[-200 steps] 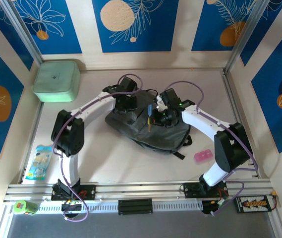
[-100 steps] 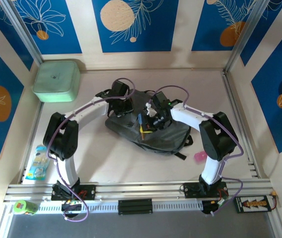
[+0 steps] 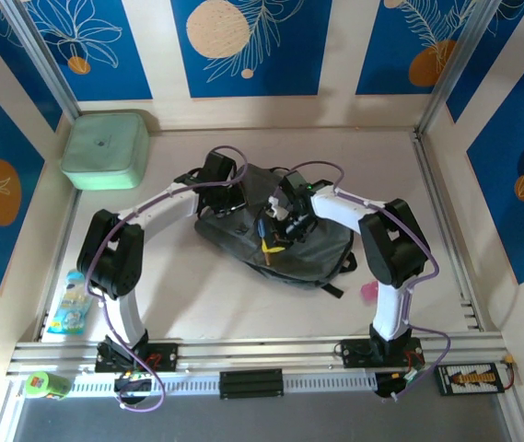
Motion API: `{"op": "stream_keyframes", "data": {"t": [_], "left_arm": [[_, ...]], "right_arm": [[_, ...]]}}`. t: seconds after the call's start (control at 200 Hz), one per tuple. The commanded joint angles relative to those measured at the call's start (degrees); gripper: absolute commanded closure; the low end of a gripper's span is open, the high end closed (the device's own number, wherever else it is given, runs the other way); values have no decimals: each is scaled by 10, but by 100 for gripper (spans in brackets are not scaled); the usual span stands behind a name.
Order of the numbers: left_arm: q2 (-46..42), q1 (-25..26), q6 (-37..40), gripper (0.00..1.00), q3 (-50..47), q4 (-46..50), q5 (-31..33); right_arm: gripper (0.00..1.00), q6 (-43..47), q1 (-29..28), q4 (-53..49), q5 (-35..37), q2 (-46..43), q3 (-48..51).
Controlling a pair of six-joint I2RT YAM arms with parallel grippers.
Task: Pack the student bag
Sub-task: Place the pen in the student bag.
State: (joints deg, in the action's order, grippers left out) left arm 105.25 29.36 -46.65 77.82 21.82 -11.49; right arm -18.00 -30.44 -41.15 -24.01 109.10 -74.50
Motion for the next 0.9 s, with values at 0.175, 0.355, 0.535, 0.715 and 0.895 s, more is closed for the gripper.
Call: {"op": "stream_keyframes", "data": {"t": [0.175,0.355,0.535,0.715,0.895], "left_arm": [[-25,-5,2,100,-11,-31,-42],[-26,-5,11,100,-14,-17,-41],[-24,-5,18,100,-10,-8,-38],[-25,-5,23,100,-7,-14,-46],[-24,-6,24,100,-10,-16,-52]], "right_arm": [[100,49,-5,-51,-45,52,-72],[100,51,11,-53,-36,64,-99],[100,76,18,-74,-58,77,-138],[100,97,6,-98,-56,97,-141],[100,68,14,-80,-46,113,-174]]}}
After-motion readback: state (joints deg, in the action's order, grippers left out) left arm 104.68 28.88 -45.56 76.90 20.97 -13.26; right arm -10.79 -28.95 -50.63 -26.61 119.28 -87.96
